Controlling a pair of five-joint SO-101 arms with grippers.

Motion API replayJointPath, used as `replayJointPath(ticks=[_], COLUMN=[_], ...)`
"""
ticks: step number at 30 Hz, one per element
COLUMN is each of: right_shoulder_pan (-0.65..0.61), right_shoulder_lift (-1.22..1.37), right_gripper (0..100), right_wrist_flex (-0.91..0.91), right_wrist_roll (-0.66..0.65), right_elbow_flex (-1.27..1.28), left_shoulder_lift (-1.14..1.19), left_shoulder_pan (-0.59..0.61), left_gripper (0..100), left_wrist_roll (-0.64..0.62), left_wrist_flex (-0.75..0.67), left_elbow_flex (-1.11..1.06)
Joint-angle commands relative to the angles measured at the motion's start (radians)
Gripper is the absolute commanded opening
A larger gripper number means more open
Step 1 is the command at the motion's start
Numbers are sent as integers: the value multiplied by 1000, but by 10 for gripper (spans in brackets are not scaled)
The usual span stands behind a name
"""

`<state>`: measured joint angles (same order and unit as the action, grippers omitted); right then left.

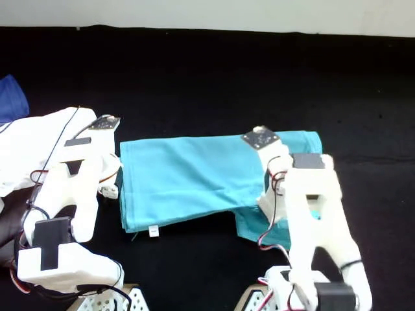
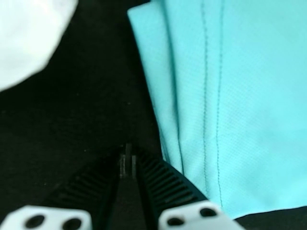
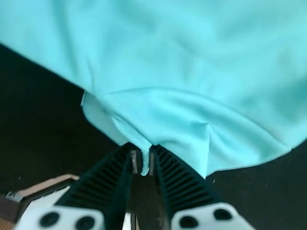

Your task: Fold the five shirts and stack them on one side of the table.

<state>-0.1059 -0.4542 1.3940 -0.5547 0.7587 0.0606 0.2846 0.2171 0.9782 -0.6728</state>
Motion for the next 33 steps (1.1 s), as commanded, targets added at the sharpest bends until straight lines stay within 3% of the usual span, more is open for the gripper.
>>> replayJointPath(ticks=[1,5,12,15,21,27,33], right_shoulder_pan=[4,-45,-240,-243,-242,-243,-246], right_shoulder_lift=[-71,-88,-87,-85,-99,-97,-88], right_gripper=[5,5,5,18,177,187,211], right_wrist_flex=[81,90,28,-15,50,202,200], right_wrist_roll=[-17,-17,-11,-11,35,20,-103], right_elbow_flex=[-39,-21,104,154,117,-25,81], left_shoulder_lift=[8,8,8,8,8,8,8], left_shoulder_pan=[8,8,8,8,8,8,8], left_gripper=[9,9,9,9,9,9,9], left_wrist_roll=[-9,-9,-9,-9,-9,-9,-9], left_wrist_flex=[-15,-15,-15,-15,-15,-15,-15], left_elbow_flex=[21,21,21,21,21,21,21])
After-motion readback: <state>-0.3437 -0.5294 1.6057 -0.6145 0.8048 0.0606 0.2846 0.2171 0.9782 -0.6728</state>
